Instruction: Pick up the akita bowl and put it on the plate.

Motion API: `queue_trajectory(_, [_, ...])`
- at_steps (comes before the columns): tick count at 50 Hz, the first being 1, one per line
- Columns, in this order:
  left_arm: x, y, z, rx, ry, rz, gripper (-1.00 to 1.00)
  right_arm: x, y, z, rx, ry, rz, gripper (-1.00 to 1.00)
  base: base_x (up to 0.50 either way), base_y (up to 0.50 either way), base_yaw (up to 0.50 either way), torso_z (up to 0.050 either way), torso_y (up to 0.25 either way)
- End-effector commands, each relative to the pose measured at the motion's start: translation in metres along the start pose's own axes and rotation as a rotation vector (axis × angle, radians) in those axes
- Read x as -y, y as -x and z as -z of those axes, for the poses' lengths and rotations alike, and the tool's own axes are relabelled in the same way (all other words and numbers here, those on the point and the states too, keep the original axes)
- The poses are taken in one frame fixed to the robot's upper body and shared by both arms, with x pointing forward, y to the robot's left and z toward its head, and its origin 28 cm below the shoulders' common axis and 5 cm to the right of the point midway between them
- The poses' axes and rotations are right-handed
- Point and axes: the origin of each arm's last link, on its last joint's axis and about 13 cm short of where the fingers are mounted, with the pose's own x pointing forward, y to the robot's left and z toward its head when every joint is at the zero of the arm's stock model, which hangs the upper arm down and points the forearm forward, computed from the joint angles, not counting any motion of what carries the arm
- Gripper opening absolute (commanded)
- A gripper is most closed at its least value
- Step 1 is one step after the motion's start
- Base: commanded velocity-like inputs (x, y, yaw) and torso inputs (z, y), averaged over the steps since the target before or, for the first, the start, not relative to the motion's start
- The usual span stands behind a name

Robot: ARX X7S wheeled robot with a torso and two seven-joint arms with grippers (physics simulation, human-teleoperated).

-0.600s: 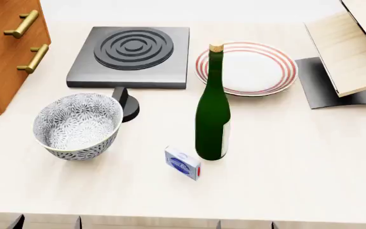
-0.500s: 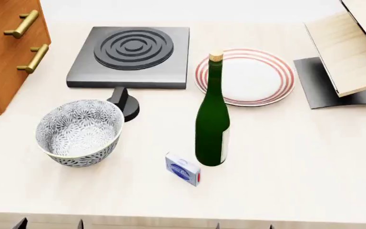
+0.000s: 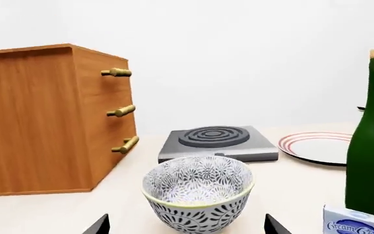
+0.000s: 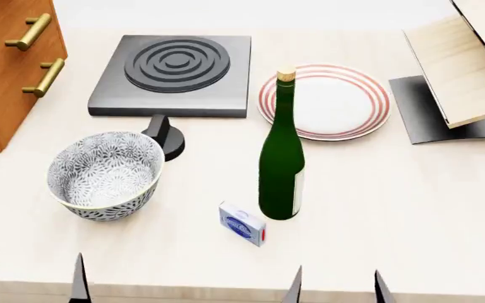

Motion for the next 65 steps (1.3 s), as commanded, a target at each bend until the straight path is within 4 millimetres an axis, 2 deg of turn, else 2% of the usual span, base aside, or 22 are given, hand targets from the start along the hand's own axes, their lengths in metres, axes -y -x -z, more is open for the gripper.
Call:
queue_trajectory(1, [-0.01, 0.009, -0.064, 0.255, -0.004, -0.089, 1.0, 0.006, 0.01, -0.052, 0.179, -0.001, 0.071, 1.0, 0.0, 0.0, 0.0, 0.0, 0.0])
queue_trajectory(10, [-0.019, 0.031, -0.1, 0.413, 0.0, -0.14, 1.0, 0.015, 0.028, -0.081, 0.273, -0.028, 0.101, 1.0, 0.0, 0.0, 0.0, 0.0, 0.0])
queue_trajectory(14, [-0.022, 0.036, -0.106, 0.449, -0.016, -0.158, 1.0, 0.018, 0.034, -0.087, 0.302, -0.039, 0.105, 1.0, 0.0, 0.0, 0.0, 0.0, 0.0])
queue_trajectory(21, [-0.026, 0.034, -0.102, 0.455, -0.015, -0.188, 1.0, 0.022, 0.033, -0.085, 0.306, -0.049, 0.14, 1.0, 0.0, 0.0, 0.0, 0.0, 0.0])
queue_trajectory(27, [-0.038, 0.03, -0.097, 0.475, 0.017, -0.304, 1.0, 0.036, 0.028, -0.081, 0.299, -0.081, 0.235, 1.0, 0.0, 0.0, 0.0, 0.0, 0.0])
queue_trajectory(31, [-0.042, 0.03, -0.095, 0.469, 0.022, -0.317, 1.0, 0.043, 0.029, -0.081, 0.301, -0.087, 0.264, 1.0, 0.0, 0.0, 0.0, 0.0, 0.0])
queue_trajectory(43, [-0.039, 0.029, -0.091, 0.463, 0.025, -0.309, 1.0, 0.038, 0.029, -0.075, 0.29, -0.099, 0.224, 1.0, 0.0, -0.02, 0.0, 0.0, 0.0])
queue_trajectory(65, [-0.036, 0.03, -0.087, 0.445, 0.035, -0.284, 1.0, 0.035, 0.028, -0.07, 0.271, -0.091, 0.209, 1.0, -0.05, -0.21, 0.0, 0.0, 0.0])
